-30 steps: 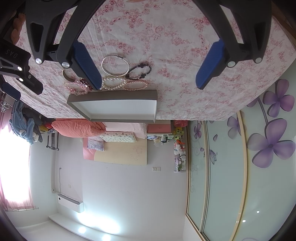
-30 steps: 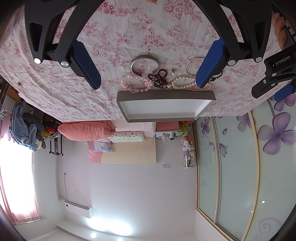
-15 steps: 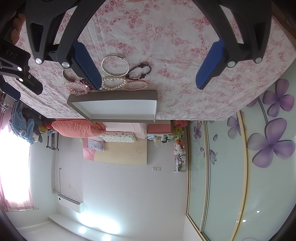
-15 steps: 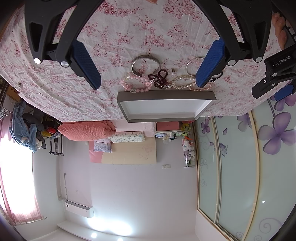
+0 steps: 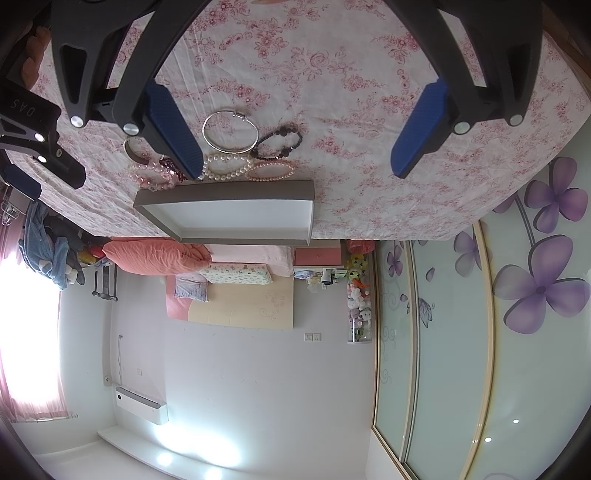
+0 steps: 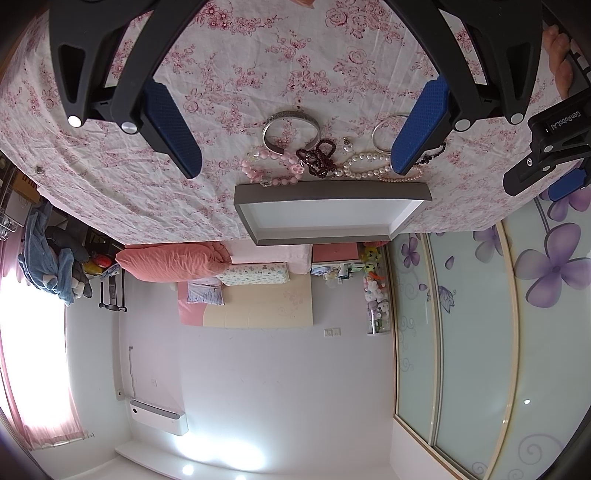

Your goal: Organize jewelry

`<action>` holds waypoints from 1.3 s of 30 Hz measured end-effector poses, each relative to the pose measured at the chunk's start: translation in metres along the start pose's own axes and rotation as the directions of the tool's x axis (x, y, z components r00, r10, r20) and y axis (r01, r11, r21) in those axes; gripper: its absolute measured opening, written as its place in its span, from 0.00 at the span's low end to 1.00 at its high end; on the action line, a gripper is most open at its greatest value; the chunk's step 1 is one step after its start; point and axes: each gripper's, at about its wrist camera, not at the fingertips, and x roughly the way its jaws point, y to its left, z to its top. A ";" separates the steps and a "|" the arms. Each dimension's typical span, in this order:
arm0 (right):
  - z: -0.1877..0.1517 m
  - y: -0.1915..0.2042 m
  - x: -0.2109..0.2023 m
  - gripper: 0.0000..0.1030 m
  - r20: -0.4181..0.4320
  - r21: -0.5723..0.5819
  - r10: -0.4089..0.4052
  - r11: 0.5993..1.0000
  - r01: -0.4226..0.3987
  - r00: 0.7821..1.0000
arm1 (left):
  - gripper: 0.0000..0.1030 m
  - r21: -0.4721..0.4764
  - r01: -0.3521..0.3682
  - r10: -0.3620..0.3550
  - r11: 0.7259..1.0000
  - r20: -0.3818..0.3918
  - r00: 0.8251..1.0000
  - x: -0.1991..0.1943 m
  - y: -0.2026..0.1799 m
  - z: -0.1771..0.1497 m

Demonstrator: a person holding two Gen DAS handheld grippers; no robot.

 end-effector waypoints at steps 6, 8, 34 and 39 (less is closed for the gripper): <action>0.000 0.000 0.000 0.98 0.000 0.000 0.000 1.000 0.000 1.000 | 0.96 0.001 0.001 -0.001 1.000 0.000 1.000 0.000 0.000 0.000; 0.000 0.000 0.000 0.98 -0.001 0.000 0.000 1.000 0.000 1.000 | 0.96 0.001 0.001 -0.001 1.000 -0.001 1.000 0.000 0.000 0.000; -0.007 -0.010 0.055 0.98 -0.273 0.062 0.038 0.998 -0.022 0.961 | 0.96 0.015 0.005 -0.002 1.000 -0.172 0.985 0.040 0.001 -0.008; -0.014 -0.014 0.093 0.97 -0.448 0.066 0.034 0.998 -0.005 0.894 | 0.96 0.002 0.034 -0.032 0.999 -0.289 0.957 0.066 0.004 -0.013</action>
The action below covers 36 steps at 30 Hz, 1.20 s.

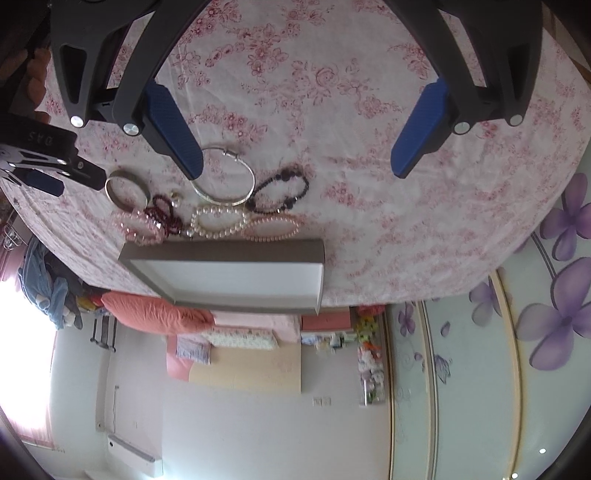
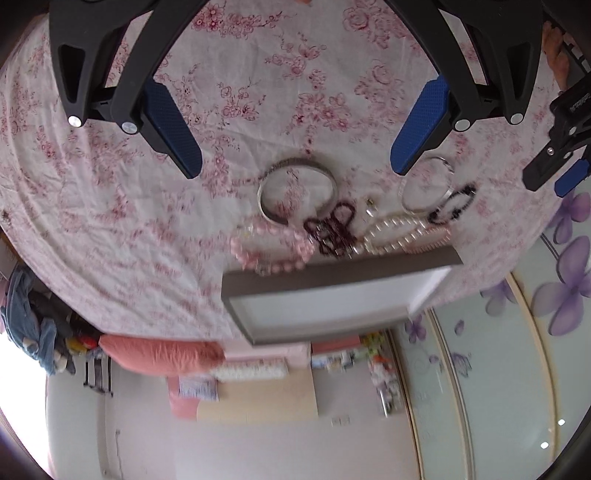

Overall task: Organize jewelry
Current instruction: 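Lower the right gripper onto the silver open cuff and close it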

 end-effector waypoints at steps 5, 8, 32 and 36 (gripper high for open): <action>0.005 0.004 0.024 0.89 -0.102 -0.024 -0.024 0.999 0.021 0.995 | 0.96 0.002 0.032 -0.032 0.999 -0.082 0.996 0.015 -0.001 0.000; 0.005 0.009 0.036 0.83 -0.141 -0.047 -0.045 0.998 0.039 0.989 | 0.96 0.011 0.044 -0.042 0.999 -0.111 0.993 0.022 -0.004 -0.001; 0.010 -0.038 0.029 0.66 -0.107 0.017 -0.126 0.992 0.128 0.986 | 0.86 0.040 0.135 -0.115 0.990 -0.320 0.941 0.072 -0.049 0.006; 0.010 -0.043 0.028 0.66 -0.102 0.030 -0.113 0.993 0.117 0.988 | 0.77 0.054 0.112 -0.087 0.992 -0.340 0.936 0.086 -0.061 0.009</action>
